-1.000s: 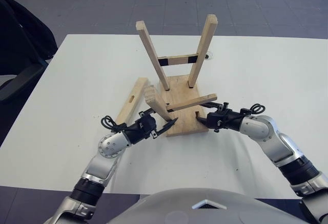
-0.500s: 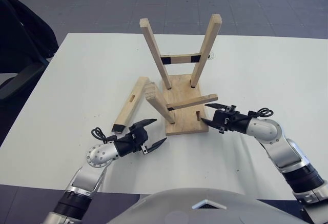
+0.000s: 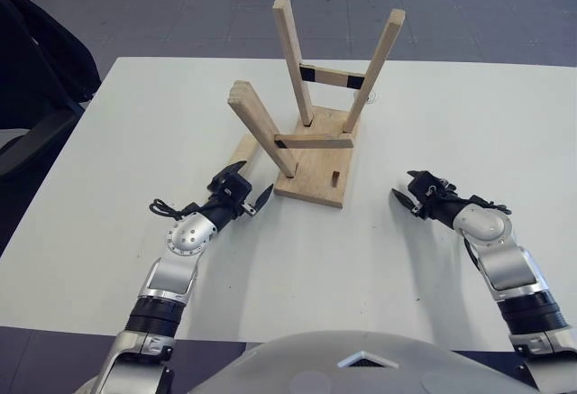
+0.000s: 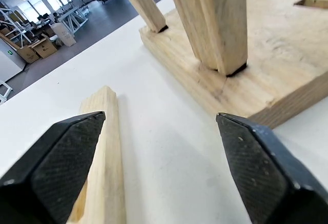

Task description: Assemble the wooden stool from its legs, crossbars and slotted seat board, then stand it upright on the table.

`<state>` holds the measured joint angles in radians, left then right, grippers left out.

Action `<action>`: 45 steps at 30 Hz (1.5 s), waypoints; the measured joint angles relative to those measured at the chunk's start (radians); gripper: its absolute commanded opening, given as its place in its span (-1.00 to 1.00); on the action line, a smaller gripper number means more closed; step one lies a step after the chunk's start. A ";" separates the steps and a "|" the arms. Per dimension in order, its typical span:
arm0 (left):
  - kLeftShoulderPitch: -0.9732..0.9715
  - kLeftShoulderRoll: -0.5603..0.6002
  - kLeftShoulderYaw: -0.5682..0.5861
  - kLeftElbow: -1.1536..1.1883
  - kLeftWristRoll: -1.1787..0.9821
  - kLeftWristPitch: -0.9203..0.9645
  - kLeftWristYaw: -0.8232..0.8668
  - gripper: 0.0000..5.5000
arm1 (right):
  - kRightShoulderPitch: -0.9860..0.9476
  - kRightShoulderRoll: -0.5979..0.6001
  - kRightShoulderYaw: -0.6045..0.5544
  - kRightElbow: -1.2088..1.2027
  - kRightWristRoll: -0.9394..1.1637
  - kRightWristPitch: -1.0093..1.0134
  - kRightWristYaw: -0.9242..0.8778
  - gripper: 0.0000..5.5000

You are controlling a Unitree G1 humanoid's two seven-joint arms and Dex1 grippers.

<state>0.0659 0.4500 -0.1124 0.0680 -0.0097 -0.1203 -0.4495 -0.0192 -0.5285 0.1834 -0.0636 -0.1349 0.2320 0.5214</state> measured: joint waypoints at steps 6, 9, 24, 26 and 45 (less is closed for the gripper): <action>0.168 0.082 0.148 -0.238 -0.044 0.117 -0.009 0.46 | 0.002 0.016 0.003 -0.078 0.001 0.059 0.002 -0.06; 0.207 0.085 0.222 -0.284 -0.072 0.231 0.022 0.46 | 0.007 0.020 0.006 -0.103 0.002 0.080 0.003 -0.06; 0.319 0.001 0.247 -0.343 -0.211 0.501 0.036 -0.08 | 0.018 0.026 0.027 -0.152 0.002 0.118 0.012 -0.06; 0.310 -0.007 0.245 -0.340 -0.211 0.509 0.041 -0.22 | 0.018 0.026 0.027 -0.153 0.002 0.121 0.012 -0.06; -0.504 0.062 0.437 -0.547 -0.841 0.651 0.111 -0.26 | -0.667 0.290 -0.593 -0.211 0.940 0.955 -0.095 -0.06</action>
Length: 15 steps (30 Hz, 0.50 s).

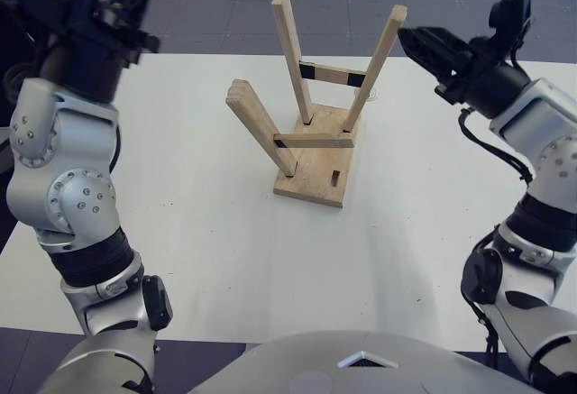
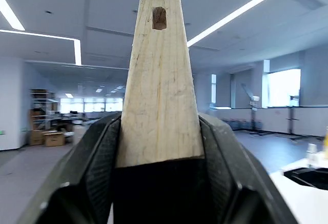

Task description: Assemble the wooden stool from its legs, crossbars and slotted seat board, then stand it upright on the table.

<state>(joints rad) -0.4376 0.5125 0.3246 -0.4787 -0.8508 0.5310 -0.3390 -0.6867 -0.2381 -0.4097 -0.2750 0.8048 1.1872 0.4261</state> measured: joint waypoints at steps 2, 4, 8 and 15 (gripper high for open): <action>-0.005 0.008 -0.017 -0.031 -0.141 0.098 0.000 -0.26 | -0.043 0.047 -0.041 0.006 0.136 0.085 -0.035 0.05; -0.005 0.008 -0.022 -0.038 -0.331 0.182 0.012 -0.26 | -0.072 0.069 -0.070 0.033 0.287 0.147 -0.047 0.17; 0.036 0.034 -0.018 -0.005 -0.617 0.296 0.007 -0.26 | -0.079 0.060 -0.080 0.126 0.461 0.209 -0.038 0.48; 0.079 0.089 -0.046 0.027 -0.836 0.362 0.001 -0.26 | -0.122 0.013 -0.028 0.257 0.757 0.199 -0.074 0.84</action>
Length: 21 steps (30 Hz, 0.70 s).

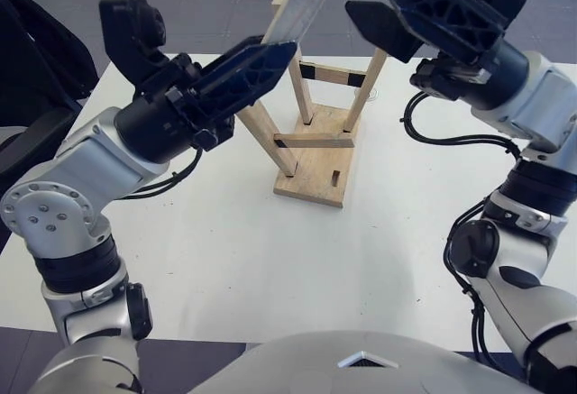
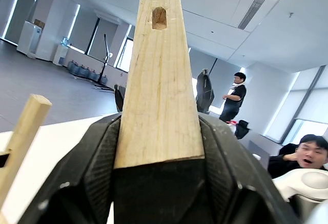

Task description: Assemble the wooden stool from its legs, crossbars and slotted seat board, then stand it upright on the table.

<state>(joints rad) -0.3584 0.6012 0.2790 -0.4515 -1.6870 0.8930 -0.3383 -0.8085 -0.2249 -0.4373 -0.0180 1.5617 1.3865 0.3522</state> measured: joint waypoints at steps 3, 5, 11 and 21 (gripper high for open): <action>0.019 0.000 -0.023 -0.016 -0.017 0.000 0.002 -0.26 | -0.008 -0.006 0.057 0.004 0.076 -0.050 -0.038 0.84; 0.032 0.000 -0.035 -0.029 -0.028 -0.001 0.003 -0.26 | -0.014 -0.003 0.093 0.004 0.103 -0.086 -0.060 0.84; 0.048 0.010 -0.049 -0.037 -0.035 -0.003 0.003 -0.26 | -0.030 -0.024 0.186 -0.018 0.147 -0.144 -0.080 0.43; 0.065 0.037 -0.051 -0.053 -0.044 -0.005 -0.023 -0.26 | 0.009 -0.113 0.259 -0.063 0.132 -0.165 -0.026 -0.22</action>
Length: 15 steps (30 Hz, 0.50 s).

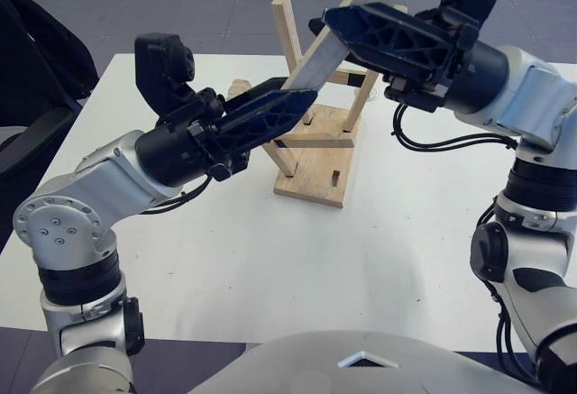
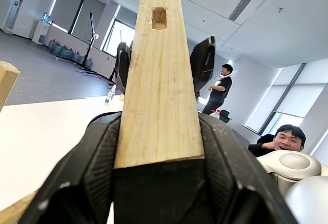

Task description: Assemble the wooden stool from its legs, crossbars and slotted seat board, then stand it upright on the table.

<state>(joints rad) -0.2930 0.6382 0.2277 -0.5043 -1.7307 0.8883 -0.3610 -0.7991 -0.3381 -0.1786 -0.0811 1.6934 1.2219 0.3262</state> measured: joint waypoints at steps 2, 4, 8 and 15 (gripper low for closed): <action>0.005 0.002 0.000 0.000 0.000 0.000 0.001 -0.26 | 0.000 -0.006 0.007 0.000 -0.001 -0.003 -0.006 -0.23; 0.007 0.005 -0.002 0.000 0.000 -0.003 0.001 -0.26 | 0.000 -0.008 0.011 0.000 0.001 -0.008 -0.008 -0.23; 0.007 0.014 -0.006 0.001 0.002 -0.005 -0.002 -0.06 | 0.002 -0.022 0.023 -0.004 0.001 -0.016 -0.008 -0.25; 0.056 0.090 0.026 -0.012 0.137 -0.001 -0.147 0.22 | 0.023 -0.054 0.025 -0.006 -0.003 -0.029 0.000 -0.26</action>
<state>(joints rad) -0.2367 0.7278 0.2533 -0.5163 -1.5940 0.8869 -0.5080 -0.7763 -0.3917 -0.1540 -0.0869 1.6901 1.1925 0.3264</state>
